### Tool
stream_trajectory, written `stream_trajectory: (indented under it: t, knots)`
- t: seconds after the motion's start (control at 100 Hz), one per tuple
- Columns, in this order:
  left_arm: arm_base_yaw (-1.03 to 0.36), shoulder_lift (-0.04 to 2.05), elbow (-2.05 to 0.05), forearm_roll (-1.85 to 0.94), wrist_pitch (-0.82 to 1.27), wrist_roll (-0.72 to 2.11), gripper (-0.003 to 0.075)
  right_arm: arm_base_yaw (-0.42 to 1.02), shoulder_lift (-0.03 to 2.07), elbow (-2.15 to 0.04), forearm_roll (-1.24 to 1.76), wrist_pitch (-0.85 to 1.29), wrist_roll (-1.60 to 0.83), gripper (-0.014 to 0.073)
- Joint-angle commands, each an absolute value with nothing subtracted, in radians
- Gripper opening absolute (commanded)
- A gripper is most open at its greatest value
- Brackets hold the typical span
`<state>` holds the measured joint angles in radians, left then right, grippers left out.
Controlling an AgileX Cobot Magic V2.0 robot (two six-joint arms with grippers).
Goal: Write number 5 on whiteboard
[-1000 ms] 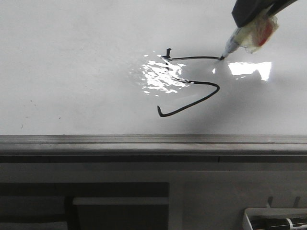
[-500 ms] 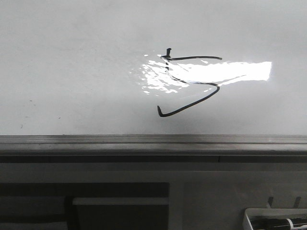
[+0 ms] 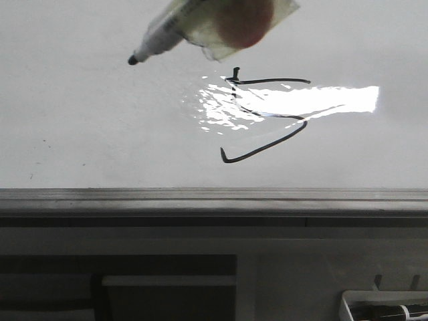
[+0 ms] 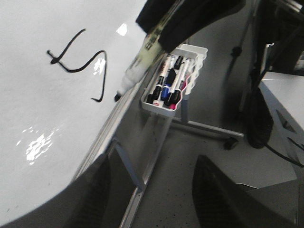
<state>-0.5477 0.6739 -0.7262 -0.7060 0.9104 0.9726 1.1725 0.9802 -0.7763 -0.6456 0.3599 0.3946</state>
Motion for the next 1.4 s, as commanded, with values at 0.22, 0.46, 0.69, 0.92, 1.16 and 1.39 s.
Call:
stream_trajectory:
  t: [0.22,0.46,0.69,0.92,1.16,1.39]
  knots:
    - [-0.709,0.863,-0.855,-0.785,0.814,1.005,0.0365,1.231,1.017,-0.802,-0.623,0.231,0.377,-0.0069]
    - [-0.766,0.934,-0.864,-0.772,0.824,1.005,0.0365,1.276,1.032,-0.802,-0.623,0.235,0.377,-0.0069]
    - [-0.772,0.954,-0.864,-0.751,0.828,1.005,0.0277,1.276,1.032,-0.802,-0.623,0.235,0.377,-0.0069]
    - [-0.772,0.958,-0.864,-0.694,0.824,1.005,0.0069,1.276,1.032,-0.802,-0.623,0.219,0.377,-0.0069]
    - [-0.772,0.981,-0.864,-0.687,0.824,1.005,0.0055,1.276,1.032,-0.802,-0.623,0.202,0.377,-0.0069]
    - [-0.772,0.993,-0.864,-0.657,0.822,1.005,0.0299,1.276,1.032,-0.802,-0.625,0.201,0.377,-0.0069]
